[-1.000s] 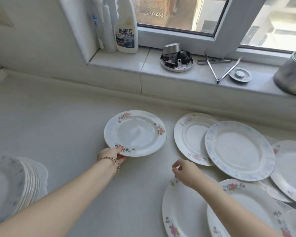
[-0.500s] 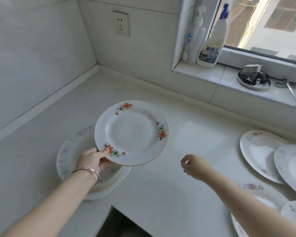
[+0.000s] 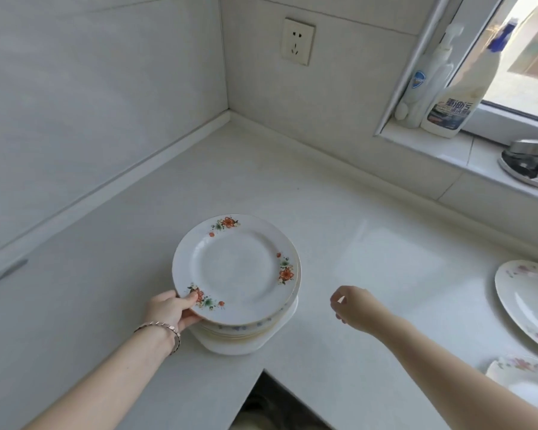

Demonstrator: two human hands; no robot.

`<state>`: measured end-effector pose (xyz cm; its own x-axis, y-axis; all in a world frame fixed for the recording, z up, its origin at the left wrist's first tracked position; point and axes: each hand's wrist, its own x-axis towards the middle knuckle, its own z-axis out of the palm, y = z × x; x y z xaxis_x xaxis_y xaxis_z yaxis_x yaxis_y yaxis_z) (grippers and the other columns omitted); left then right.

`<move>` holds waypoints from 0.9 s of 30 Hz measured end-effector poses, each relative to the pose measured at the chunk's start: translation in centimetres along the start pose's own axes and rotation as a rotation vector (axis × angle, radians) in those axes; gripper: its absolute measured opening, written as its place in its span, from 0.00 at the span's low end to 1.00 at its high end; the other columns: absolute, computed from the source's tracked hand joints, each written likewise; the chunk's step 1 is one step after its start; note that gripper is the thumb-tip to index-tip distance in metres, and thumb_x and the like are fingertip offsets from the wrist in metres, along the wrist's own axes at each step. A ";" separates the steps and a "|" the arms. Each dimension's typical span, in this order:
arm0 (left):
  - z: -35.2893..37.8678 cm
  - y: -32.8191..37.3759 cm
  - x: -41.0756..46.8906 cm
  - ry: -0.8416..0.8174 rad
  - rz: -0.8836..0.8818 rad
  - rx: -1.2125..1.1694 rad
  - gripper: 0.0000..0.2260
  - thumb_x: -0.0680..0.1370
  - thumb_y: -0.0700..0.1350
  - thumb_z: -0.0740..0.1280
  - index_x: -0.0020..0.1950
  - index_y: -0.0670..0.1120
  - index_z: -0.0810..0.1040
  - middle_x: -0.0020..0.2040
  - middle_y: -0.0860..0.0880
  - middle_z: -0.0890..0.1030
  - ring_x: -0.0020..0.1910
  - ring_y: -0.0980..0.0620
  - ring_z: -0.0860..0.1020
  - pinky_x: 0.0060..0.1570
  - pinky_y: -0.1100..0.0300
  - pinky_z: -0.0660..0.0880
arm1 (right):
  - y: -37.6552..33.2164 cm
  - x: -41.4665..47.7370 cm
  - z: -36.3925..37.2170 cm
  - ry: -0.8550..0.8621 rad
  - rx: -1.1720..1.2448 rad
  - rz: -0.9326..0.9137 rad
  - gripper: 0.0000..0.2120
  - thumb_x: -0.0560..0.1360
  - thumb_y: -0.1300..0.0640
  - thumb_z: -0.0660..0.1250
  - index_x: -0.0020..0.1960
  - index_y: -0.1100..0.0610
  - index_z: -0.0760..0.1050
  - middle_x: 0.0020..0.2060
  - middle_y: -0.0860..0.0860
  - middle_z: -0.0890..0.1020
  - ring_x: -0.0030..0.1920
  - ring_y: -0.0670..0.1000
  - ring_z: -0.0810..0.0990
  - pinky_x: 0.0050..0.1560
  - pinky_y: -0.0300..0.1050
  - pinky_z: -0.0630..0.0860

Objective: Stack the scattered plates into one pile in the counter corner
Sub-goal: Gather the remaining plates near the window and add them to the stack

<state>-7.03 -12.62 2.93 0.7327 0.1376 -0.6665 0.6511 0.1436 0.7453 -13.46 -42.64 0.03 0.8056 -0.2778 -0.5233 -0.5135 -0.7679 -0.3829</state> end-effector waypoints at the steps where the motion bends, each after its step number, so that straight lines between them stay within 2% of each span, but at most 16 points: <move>1: 0.0 -0.1 0.2 -0.011 -0.001 0.019 0.09 0.75 0.28 0.63 0.37 0.37 0.75 0.35 0.43 0.79 0.36 0.46 0.77 0.20 0.63 0.78 | 0.0 0.0 0.1 -0.002 -0.007 0.010 0.07 0.76 0.55 0.58 0.48 0.52 0.74 0.43 0.51 0.80 0.41 0.50 0.76 0.44 0.41 0.74; 3: -0.2 -0.1 0.5 -0.032 -0.012 0.089 0.08 0.75 0.28 0.63 0.38 0.37 0.75 0.35 0.43 0.79 0.35 0.46 0.77 0.21 0.63 0.78 | 0.0 0.2 0.4 -0.004 -0.027 0.026 0.09 0.76 0.55 0.58 0.51 0.54 0.76 0.46 0.53 0.82 0.42 0.50 0.76 0.43 0.40 0.72; 6: -0.6 0.3 0.9 -0.081 -0.041 0.278 0.01 0.75 0.32 0.66 0.44 0.34 0.75 0.38 0.40 0.79 0.32 0.45 0.80 0.21 0.61 0.78 | 0.0 0.5 0.7 -0.011 -0.045 0.041 0.12 0.77 0.55 0.58 0.54 0.56 0.76 0.49 0.54 0.83 0.41 0.50 0.77 0.43 0.40 0.73; 9: -1.0 0.8 1.2 -0.104 -0.019 0.556 0.09 0.75 0.39 0.68 0.37 0.37 0.74 0.30 0.40 0.77 0.16 0.52 0.74 0.19 0.63 0.75 | -0.1 0.5 1.1 -0.025 -0.052 0.046 0.12 0.77 0.55 0.58 0.54 0.56 0.76 0.50 0.54 0.83 0.41 0.50 0.77 0.44 0.41 0.74; 10: -1.1 1.0 1.1 -0.095 0.003 0.654 0.12 0.75 0.41 0.69 0.34 0.39 0.72 0.27 0.41 0.76 0.15 0.52 0.72 0.20 0.63 0.74 | -0.1 0.5 1.2 -0.027 -0.058 0.046 0.12 0.77 0.55 0.58 0.54 0.56 0.76 0.49 0.54 0.83 0.41 0.50 0.78 0.45 0.42 0.75; 13: -1.6 1.6 0.9 -0.018 0.120 1.008 0.16 0.75 0.51 0.67 0.32 0.43 0.69 0.27 0.45 0.78 0.24 0.48 0.74 0.32 0.59 0.74 | 0.2 0.5 1.2 -0.037 -0.069 0.048 0.12 0.77 0.54 0.57 0.55 0.56 0.76 0.47 0.53 0.83 0.42 0.51 0.79 0.47 0.43 0.77; 15: -1.7 2.0 0.8 0.084 0.233 1.194 0.15 0.76 0.56 0.63 0.38 0.45 0.70 0.33 0.47 0.78 0.31 0.47 0.75 0.36 0.56 0.73 | 0.5 0.4 0.9 -0.042 -0.074 0.056 0.12 0.77 0.54 0.57 0.55 0.56 0.76 0.48 0.53 0.83 0.43 0.52 0.81 0.48 0.44 0.78; 17: -1.0 2.4 1.2 0.132 0.301 1.151 0.17 0.76 0.57 0.62 0.53 0.44 0.71 0.47 0.45 0.78 0.45 0.45 0.77 0.42 0.56 0.71 | 0.7 0.5 0.7 -0.048 -0.081 0.059 0.12 0.77 0.54 0.57 0.55 0.55 0.76 0.48 0.53 0.83 0.45 0.53 0.83 0.48 0.45 0.78; 19: 0.0 2.3 2.4 0.073 0.312 0.920 0.28 0.76 0.54 0.64 0.71 0.44 0.62 0.67 0.45 0.73 0.64 0.44 0.73 0.58 0.54 0.71 | 0.9 0.5 0.6 -0.057 -0.090 0.060 0.12 0.77 0.54 0.57 0.55 0.55 0.76 0.48 0.53 0.83 0.46 0.52 0.83 0.48 0.45 0.78; 20: 0.5 2.1 2.9 0.038 0.315 0.832 0.32 0.75 0.52 0.66 0.75 0.45 0.57 0.73 0.46 0.67 0.70 0.45 0.68 0.66 0.52 0.67 | 0.9 0.5 0.7 -0.061 -0.091 0.061 0.12 0.78 0.54 0.57 0.55 0.55 0.76 0.48 0.53 0.83 0.45 0.52 0.83 0.48 0.44 0.78; 22: 1.3 1.4 3.9 0.017 0.331 0.752 0.37 0.75 0.48 0.69 0.77 0.45 0.51 0.77 0.46 0.60 0.75 0.46 0.62 0.73 0.51 0.60 | 1.0 0.4 0.9 -0.067 -0.089 0.060 0.12 0.78 0.54 0.57 0.56 0.56 0.75 0.48 0.53 0.82 0.43 0.52 0.82 0.47 0.43 0.77; 27: 1.2 0.7 5.4 0.013 0.372 0.697 0.35 0.74 0.41 0.70 0.76 0.42 0.55 0.74 0.43 0.64 0.73 0.44 0.64 0.72 0.50 0.61 | 1.6 0.4 1.7 -0.090 -0.070 0.077 0.12 0.78 0.55 0.57 0.56 0.56 0.75 0.43 0.50 0.79 0.41 0.50 0.79 0.46 0.42 0.77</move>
<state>-2.40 -12.96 -0.12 0.9271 0.0685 -0.3685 0.3412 -0.5609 0.7543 -14.46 -42.98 -2.06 0.7330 -0.2871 -0.6167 -0.5485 -0.7857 -0.2860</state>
